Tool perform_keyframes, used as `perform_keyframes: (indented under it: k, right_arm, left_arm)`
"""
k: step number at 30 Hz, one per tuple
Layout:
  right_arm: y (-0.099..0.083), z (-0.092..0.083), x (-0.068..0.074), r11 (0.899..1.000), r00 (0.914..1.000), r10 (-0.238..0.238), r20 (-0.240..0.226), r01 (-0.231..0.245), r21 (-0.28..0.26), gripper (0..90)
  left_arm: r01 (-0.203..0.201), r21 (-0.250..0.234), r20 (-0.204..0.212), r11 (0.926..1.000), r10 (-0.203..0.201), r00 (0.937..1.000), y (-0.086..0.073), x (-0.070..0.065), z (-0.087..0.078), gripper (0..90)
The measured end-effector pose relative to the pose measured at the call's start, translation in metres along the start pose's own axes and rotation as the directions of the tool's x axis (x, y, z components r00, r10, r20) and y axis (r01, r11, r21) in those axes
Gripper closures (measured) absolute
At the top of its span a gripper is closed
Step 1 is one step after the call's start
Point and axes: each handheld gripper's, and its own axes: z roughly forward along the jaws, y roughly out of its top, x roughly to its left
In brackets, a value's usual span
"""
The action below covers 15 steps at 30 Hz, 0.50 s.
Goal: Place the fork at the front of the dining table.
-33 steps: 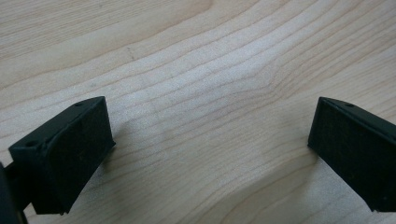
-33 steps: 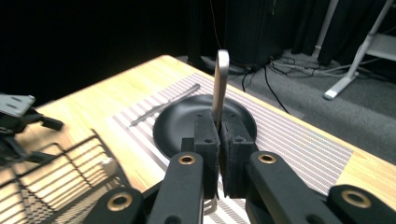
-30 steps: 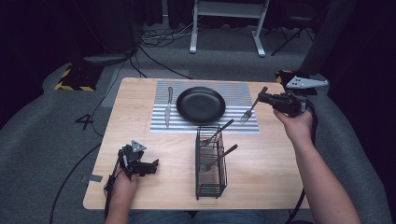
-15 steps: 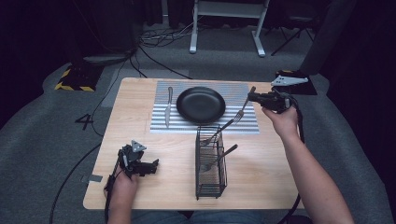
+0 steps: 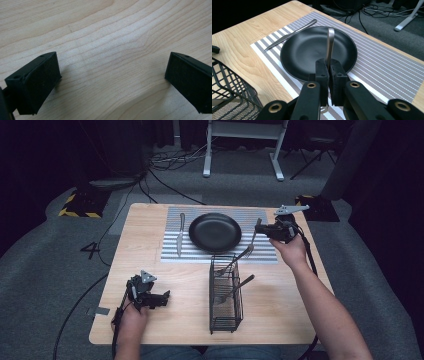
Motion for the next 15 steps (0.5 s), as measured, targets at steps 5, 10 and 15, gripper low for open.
perform_keyframes:
  k: [5,10,15]
  right_arm:
    - [-0.001,0.003,0.000,1.000,0.9998,0.012,-0.017,-0.012,0.007,86.3]
    - [-0.003,0.008,-0.001,1.000,0.9997,0.015,-0.018,-0.014,0.026,86.3]
    - [-0.006,0.013,-0.005,0.999,0.9993,0.031,-0.022,-0.030,0.039,86.2]
  left_arm:
    - [0.000,0.000,0.000,1.0000,0.000,1.0000,0.000,0.000,0.000,0.0]
    - [0.001,0.000,0.000,1.0000,-0.001,1.0000,0.000,0.000,0.000,0.0]
    - [0.002,-0.001,-0.003,1.0000,-0.002,1.0000,0.000,0.000,0.000,0.0]
